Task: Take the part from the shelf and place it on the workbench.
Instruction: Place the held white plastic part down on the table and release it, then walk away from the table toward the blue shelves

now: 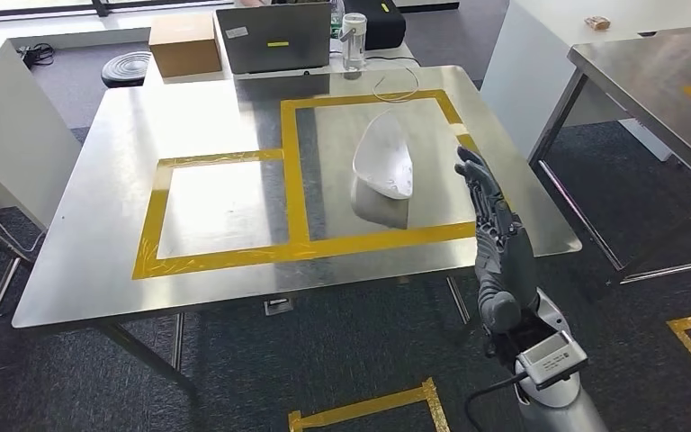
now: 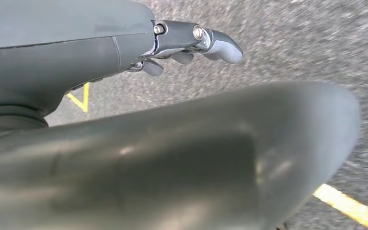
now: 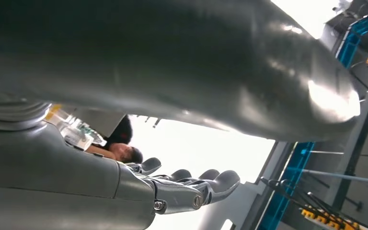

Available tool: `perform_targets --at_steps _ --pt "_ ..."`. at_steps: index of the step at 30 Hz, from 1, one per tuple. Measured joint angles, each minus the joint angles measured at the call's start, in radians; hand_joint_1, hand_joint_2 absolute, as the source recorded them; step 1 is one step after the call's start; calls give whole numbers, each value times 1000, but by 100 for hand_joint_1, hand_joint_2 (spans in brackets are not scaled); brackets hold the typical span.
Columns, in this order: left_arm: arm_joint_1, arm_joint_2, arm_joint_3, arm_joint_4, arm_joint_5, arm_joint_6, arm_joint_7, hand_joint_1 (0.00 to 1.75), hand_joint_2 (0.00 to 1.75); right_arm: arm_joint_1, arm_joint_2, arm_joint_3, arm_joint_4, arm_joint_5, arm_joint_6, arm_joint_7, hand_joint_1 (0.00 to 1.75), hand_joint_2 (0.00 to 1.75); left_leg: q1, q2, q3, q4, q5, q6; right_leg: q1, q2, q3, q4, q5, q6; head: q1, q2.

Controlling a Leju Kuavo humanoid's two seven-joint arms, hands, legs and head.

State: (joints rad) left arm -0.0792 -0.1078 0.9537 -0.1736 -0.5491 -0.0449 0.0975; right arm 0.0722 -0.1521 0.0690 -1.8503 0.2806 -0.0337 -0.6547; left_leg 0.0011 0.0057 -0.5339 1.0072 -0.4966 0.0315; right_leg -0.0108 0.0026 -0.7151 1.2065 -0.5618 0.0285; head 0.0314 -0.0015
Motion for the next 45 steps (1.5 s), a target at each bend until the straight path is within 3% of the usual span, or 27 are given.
perform_targets --at_steps 1,3,5,7,9,11,12,14,16,17,19,21,23,26,27,28,31,32,33,35,36,38,39,41,42,43,45 --pt "1 -5 0 0 -2 1 2 0 0 10 4 0 2 7 -13 -5 0 0 -1 1 -15 2 12 -1 0 0 -5 56 -23 2 0 0" --pt "4 -15 0 0 -5 6 6 0 0 32 18 0 4 32 -45 -7 0 0 -1 2 -48 11 34 -3 0 0 25 89 -2 3 0 0" --pt "5 -23 0 0 -10 14 6 0 0 51 35 3 4 58 -77 0 0 0 -1 2 -79 24 51 -9 0 0 119 -11 39 -2 0 0" --pt "6 -27 -3 0 -22 19 4 0 0 69 52 8 4 75 -106 14 0 0 -2 2 -96 32 65 -19 6 0 211 -145 27 -15 0 0" --pt "7 -25 -11 -1 -38 21 3 0 0 86 72 13 14 75 -120 30 0 0 -1 0 -99 29 80 -32 13 0 236 -198 11 -29 1 0" --pt "9 -19 -20 -2 -51 24 5 0 0 99 89 16 39 65 -119 39 0 0 1 -1 -105 29 84 -46 12 -2 224 -203 29 -45 2 0" --pt "11 -17 -23 -2 -56 26 9 0 0 101 96 16 57 64 -119 42 0 0 2 -2 -112 40 64 -52 10 -4 216 -207 41 -53 2 0" --pt "13 -14 -26 -2 -65 32 22 0 0 106 110 17 101 74 -124 47 0 0 4 -4 -132 111 -27 -63 6 -6 192 -211 66 -65 0 0" --pt "14 -11 -31 -2 -73 36 37 0 0 109 122 20 156 87 -126 48 0 0 7 -5 -147 218 -108 -73 6 -6 162 -209 90 -68 -2 0" --pt "14 -9 -34 -2 -76 37 44 0 0 113 126 23 184 86 -122 45 0 0 8 -5 -144 257 -113 -77 6 -7 146 -206 102 -66 -2 0" --pt "13 -3 -40 -4 -84 37 54 0 0 122 130 33 229 65 -115 33 0 0 11 -5 -102 255 -66 -81 5 -10 111 -197 123 -60 -2 0" --pt "12 4 -46 -5 -93 37 55 0 0 133 129 43 262 27 -116 18 0 0 13 -6 -7 140 -41 -81 4 -11 80 -182 140 -50 -2 0" --pt "12 9 -50 -5 -95 37 40 0 0 140 125 54 290 -21 -121 2 0 0 10 -11 60 39 -64 -70 5 -12 64 -173 155 -38 -2 0" --pt "21 14 -51 -5 -64 35 -2 0 0 150 115 83 360 -82 -148 -13 0 0 7 -9 53 13 -59 -39 3 -12 60 -178 175 -18 -6 0" --pt "24 15 -50 -4 -54 32 -12 0 0 147 112 96 393 -89 -161 -5 0 0 7 -5 44 11 -47 -29 1 -10 54 -170 160 -12 -6 0" --pt "27 15 -48 -4 -48 29 -19 0 0 132 110 108 440 -93 -169 13 0 0 8 0 32 9 -34 -20 0 -8 44 -145 123 -6 -5 0" --pt "28 10 -48 -3 -69 19 -15 0 0 3 111 125 708 -118 -145 118 0 0 8 16 -15 9 7 -9 -2 -6 6 19 -20 4 -4 0" --pt "25 6 -49 -3 -85 17 -9 0 0 -42 112 123 827 -131 -128 154 0 0 7 18 -33 12 22 -7 -2 -6 5 67 -30 5 -3 0" --pt "22 2 -52 -2 -100 15 -5 0 0 -77 113 118 947 -145 -110 197 0 0 6 18 -52 16 35 -7 -1 -6 18 92 -16 5 -3 0" --pt "18 -5 -62 -2 -124 12 -4 0 0 -117 113 104 1137 -176 -68 306 0 0 6 12 -88 26 59 -9 2 -5 91 45 43 -2 -1 0" --pt "15 -9 -67 -1 -133 11 -7 0 0 -127 113 95 1211 -195 -45 367 0 0 5 7 -101 30 68 -13 6 -5 147 -23 48 -10 -1 0" --pt "7 -15 -77 -1 -144 8 -13 0 0 -135 114 76 1329 -223 -14 447 0 0 3 0 -117 34 88 -23 12 -6 235 -157 20 -24 -1 0" --pt "2 -16 -81 -1 -147 7 -15 0 0 -138 115 68 1375 -231 -7 463 0 0 4 -1 -120 32 99 -30 16 -7 252 -194 5 -30 0 0" --pt "-1 -16 -89 -1 -159 6 -20 0 0 -142 118 56 1448 -249 0 505 0 0 5 0 -124 23 118 -44 15 -7 242 -210 19 -42 1 0" --pt "-3 -16 -96 -1 -173 6 -24 0 0 -143 120 48 1481 -261 1 572 0 0 6 -1 -129 26 109 -50 12 -7 233 -214 32 -49 0 0" --pt "-5 -17 -106 -1 -190 6 -28 0 0 -140 123 38 1509 -273 -3 670 0 0 6 -2 -138 45 79 -55 8 -9 222 -218 47 -55 -1 0" --pt "-14 -20 -129 -1 -212 6 -33 0 0 -125 131 17 1559 -317 -50 899 0 0 8 -4 -162 140 -28 -66 6 -14 194 -221 74 -62 -4 0"
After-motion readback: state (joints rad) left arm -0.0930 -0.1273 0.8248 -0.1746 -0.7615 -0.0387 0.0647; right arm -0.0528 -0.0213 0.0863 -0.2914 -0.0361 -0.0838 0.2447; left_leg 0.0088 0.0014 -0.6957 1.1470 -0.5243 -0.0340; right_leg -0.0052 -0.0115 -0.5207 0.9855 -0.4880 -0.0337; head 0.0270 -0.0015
